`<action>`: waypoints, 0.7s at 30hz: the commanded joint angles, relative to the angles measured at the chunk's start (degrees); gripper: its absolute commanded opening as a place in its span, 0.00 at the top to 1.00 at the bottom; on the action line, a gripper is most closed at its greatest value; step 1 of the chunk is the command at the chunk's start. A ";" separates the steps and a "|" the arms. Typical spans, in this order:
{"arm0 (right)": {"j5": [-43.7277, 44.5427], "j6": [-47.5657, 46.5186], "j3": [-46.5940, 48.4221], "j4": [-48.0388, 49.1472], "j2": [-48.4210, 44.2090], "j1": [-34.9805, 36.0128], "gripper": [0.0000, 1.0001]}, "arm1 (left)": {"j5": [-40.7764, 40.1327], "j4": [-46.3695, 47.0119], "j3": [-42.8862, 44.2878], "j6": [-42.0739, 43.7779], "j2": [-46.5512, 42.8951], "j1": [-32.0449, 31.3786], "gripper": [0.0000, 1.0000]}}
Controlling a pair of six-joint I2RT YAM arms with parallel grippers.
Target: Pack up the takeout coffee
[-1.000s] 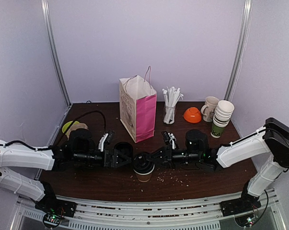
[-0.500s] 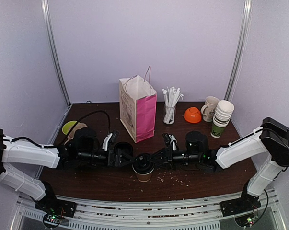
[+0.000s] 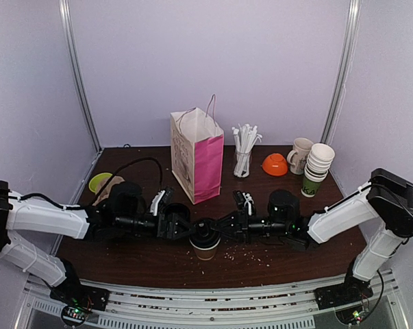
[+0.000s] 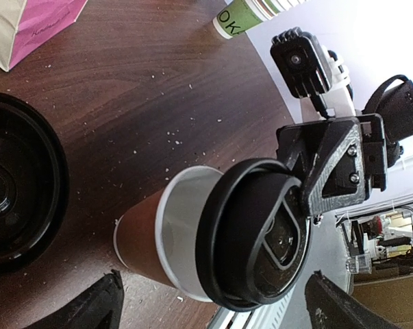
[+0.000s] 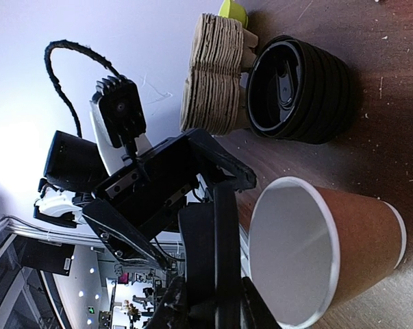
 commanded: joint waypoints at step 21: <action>-0.85 1.92 -0.57 4.43 4.19 -0.48 0.81 | -0.44 0.33 2.48 2.13 1.72 -0.61 0.11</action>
